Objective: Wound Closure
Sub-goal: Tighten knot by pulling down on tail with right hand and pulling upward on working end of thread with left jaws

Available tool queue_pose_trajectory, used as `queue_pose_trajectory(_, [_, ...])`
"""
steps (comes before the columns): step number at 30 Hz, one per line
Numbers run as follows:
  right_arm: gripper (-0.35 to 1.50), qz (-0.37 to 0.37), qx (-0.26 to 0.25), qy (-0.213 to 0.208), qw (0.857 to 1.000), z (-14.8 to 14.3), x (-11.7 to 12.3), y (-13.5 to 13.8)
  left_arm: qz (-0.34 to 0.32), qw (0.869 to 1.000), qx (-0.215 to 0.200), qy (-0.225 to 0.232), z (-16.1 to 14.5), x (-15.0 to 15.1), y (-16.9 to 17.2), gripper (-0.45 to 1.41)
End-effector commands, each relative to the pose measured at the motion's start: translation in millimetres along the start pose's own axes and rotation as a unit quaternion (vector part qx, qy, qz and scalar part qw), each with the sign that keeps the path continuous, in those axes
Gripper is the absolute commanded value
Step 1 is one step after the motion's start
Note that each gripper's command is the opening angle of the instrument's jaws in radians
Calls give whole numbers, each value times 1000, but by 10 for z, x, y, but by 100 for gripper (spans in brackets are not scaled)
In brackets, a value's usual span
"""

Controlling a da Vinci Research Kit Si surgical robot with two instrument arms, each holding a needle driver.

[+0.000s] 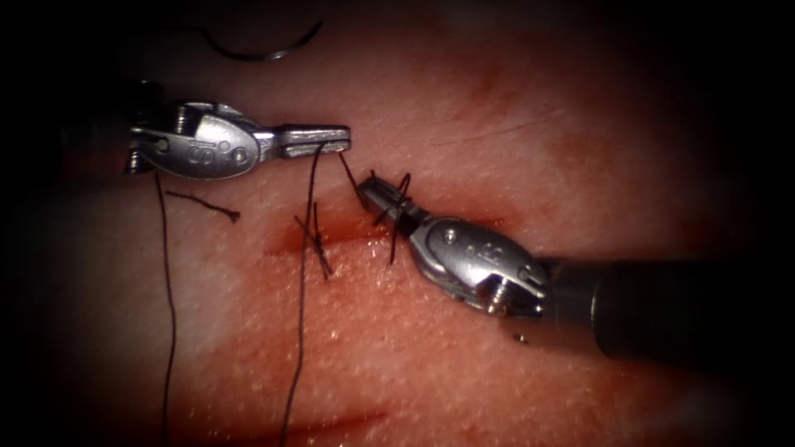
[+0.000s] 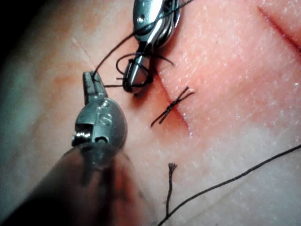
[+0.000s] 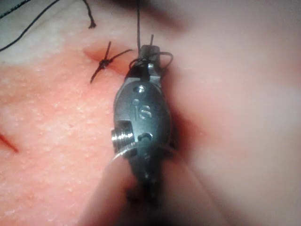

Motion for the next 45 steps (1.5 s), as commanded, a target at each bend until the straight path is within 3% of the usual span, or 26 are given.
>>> queue_pose_trajectory(1, [-35, -11, -5, 1, 1000, -1, -4, -6, -2, 1000, 1, -2, 10, -7, -9, -45])
queue_pose_trajectory(7, [-35, -52, -7, -42, 998, -21, -7, -26, -15, 1000, 9, -13, 34, -34, -43, -45])
queue_pose_trajectory(14, [-35, -74, 1, -74, 994, -43, -11, -44, -13, 999, 12, -31, 63, -87, -72, -45])
queue_pose_trajectory(24, [-35, -79, 2, -84, 993, -61, -10, -60, -18, 998, 21, -57, 74, -145, -98, -45])
queue_pose_trajectory(37, [-35, -88, 3, -89, 992, -100, -6, -71, -23, 996, 51, -68, 76, -166, -119, -45])
queue_pose_trajectory(45, [-35, -35, 67, -92, 993, -116, -1, -82, -25, 995, 64, -74, 73, -168, -122, -45])
